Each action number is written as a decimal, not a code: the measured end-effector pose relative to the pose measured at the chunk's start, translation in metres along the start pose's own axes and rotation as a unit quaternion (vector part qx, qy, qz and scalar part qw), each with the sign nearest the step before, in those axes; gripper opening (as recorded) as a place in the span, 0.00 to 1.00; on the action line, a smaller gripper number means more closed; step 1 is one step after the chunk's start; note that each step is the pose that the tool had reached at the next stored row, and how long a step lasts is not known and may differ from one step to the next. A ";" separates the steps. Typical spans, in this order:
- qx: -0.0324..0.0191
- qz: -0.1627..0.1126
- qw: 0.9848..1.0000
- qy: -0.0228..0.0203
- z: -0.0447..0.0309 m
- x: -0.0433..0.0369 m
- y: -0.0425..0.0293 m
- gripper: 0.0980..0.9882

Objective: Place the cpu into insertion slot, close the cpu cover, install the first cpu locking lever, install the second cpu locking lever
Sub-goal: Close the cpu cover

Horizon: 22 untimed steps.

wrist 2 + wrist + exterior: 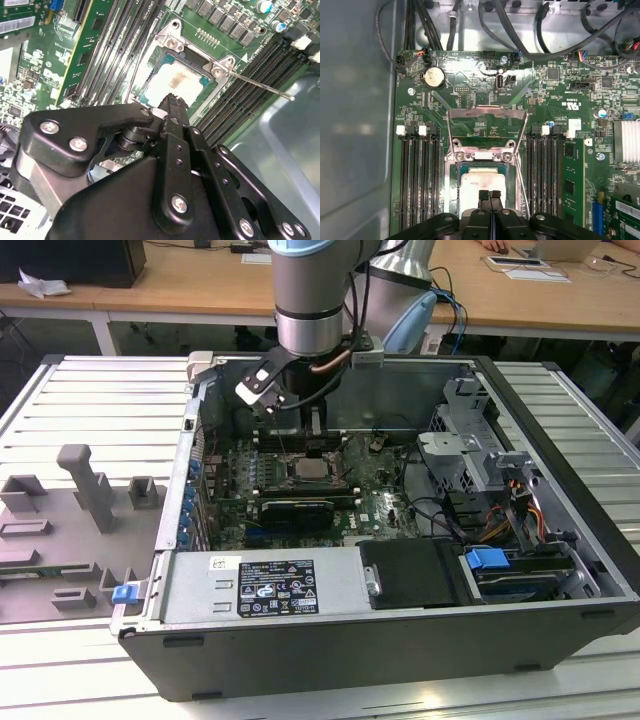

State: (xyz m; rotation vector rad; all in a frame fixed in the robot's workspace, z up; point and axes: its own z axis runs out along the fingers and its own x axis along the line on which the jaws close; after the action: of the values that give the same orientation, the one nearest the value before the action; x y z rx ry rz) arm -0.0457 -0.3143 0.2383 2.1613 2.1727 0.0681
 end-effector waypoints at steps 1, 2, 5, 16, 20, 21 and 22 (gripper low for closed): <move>0.000 0.000 1.000 0.000 -0.0045 -0.0001 0.0004 0.01; 0.000 0.000 1.000 0.000 -0.0082 -0.0002 0.0007 0.01; 0.001 0.000 1.000 0.000 -0.0224 -0.0005 0.0019 0.01; 0.025 0.000 1.000 0.008 -0.0534 -0.0026 0.0176 0.01; 0.029 -0.001 1.000 0.009 -0.0411 -0.0029 0.0447 0.01; 0.029 -0.001 1.000 0.009 -0.0400 -0.0029 0.0486 0.01; 0.029 -0.002 1.000 0.009 -0.0385 -0.0029 0.0534 0.01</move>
State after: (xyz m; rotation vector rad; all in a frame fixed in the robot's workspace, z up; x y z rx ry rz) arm 0.0043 -0.3160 0.2813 2.1953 2.2146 0.0240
